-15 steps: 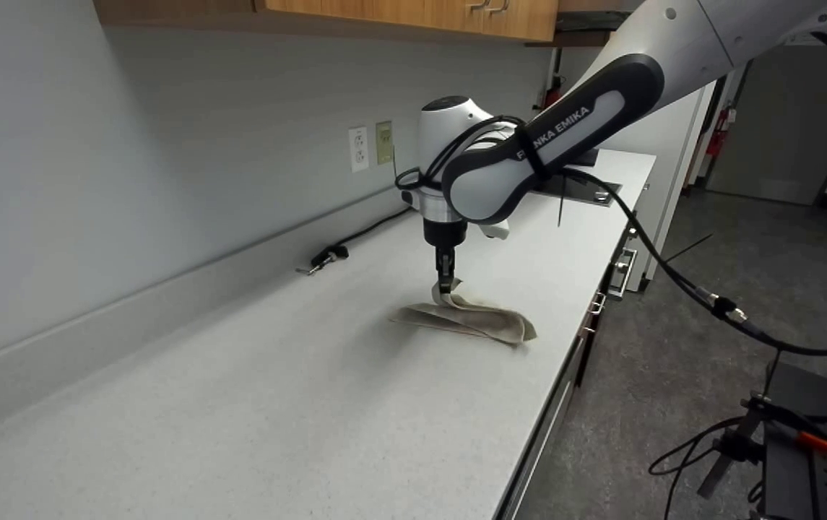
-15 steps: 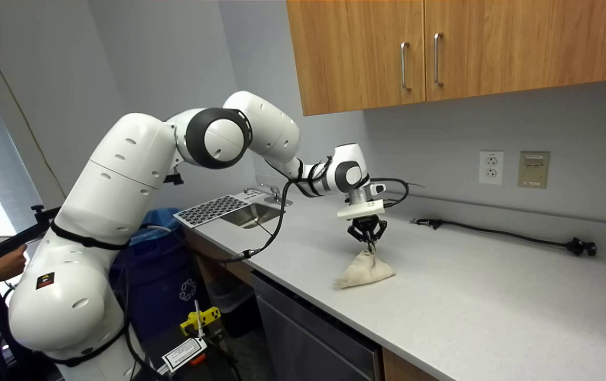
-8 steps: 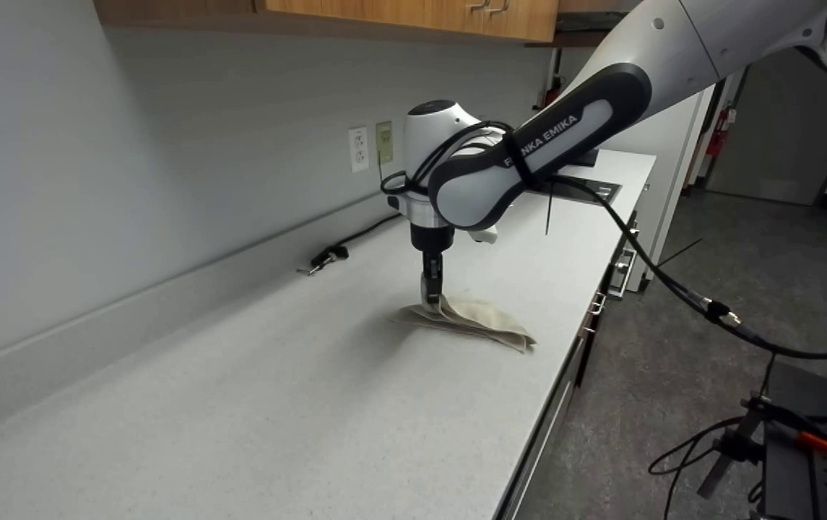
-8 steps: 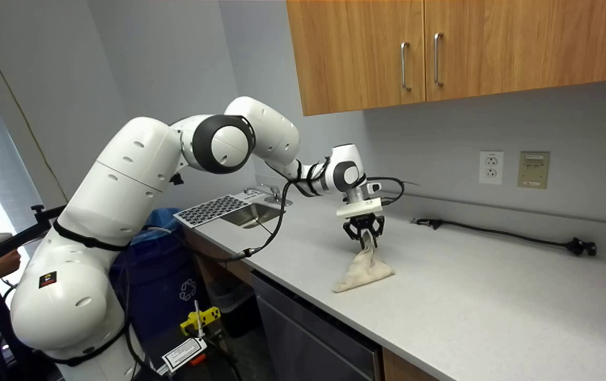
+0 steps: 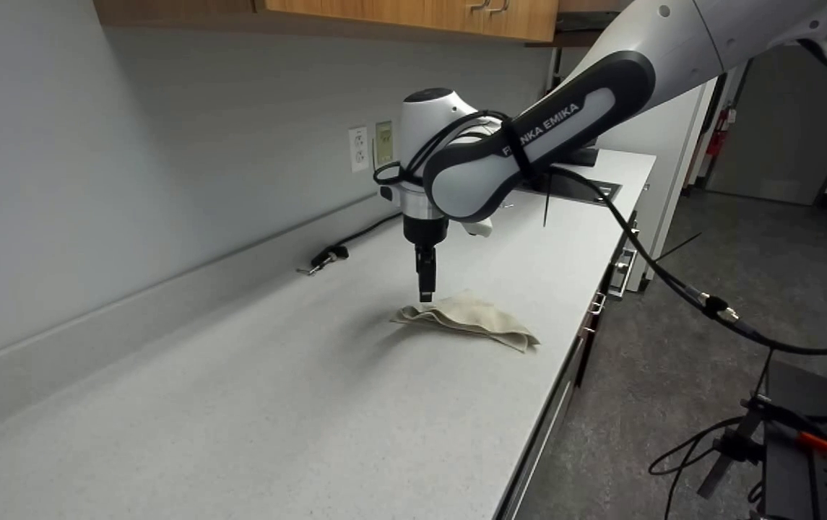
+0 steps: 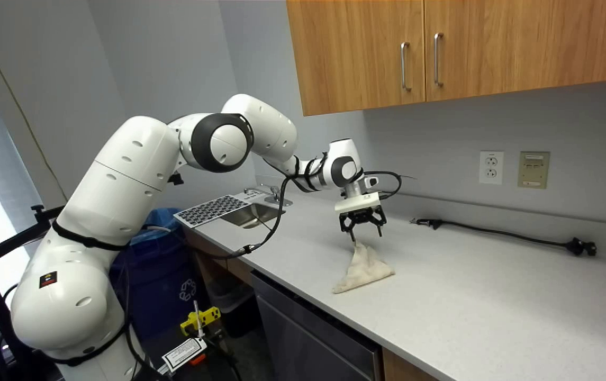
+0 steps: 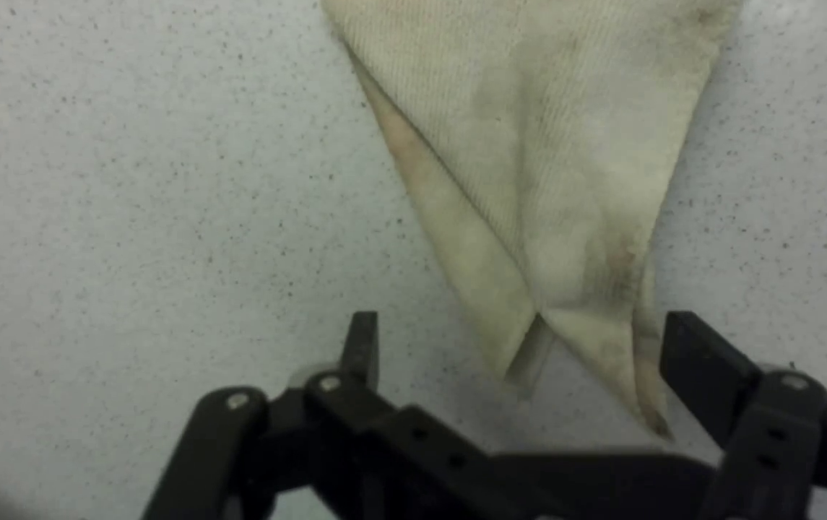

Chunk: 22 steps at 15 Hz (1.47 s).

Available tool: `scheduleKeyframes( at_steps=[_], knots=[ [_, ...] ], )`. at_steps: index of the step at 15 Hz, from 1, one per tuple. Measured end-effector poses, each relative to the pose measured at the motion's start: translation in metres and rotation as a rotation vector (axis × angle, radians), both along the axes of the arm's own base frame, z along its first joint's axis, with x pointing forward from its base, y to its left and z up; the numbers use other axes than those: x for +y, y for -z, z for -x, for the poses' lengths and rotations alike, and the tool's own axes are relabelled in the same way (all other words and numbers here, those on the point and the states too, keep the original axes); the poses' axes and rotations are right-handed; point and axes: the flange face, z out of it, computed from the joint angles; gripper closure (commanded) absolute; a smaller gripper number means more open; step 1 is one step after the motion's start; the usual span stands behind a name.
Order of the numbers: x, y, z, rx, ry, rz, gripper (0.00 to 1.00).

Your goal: Fold the cloth into a triangle

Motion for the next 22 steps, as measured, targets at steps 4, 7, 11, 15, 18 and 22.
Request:
scheduleKeyframes(
  at_steps=[4,7,11,15,18,22],
  knots=[
    [0.008,-0.032,0.001,-0.034,0.005,-0.029,0.00],
    [0.006,-0.061,0.009,-0.054,0.026,-0.052,0.00],
    [-0.004,-0.090,0.031,-0.069,0.070,-0.086,0.00],
    [-0.021,-0.103,0.059,-0.092,0.117,-0.127,0.00],
    [-0.033,-0.106,0.082,-0.104,0.152,-0.154,0.00],
    [-0.045,-0.106,0.113,-0.107,0.186,-0.183,0.00]
  ],
)
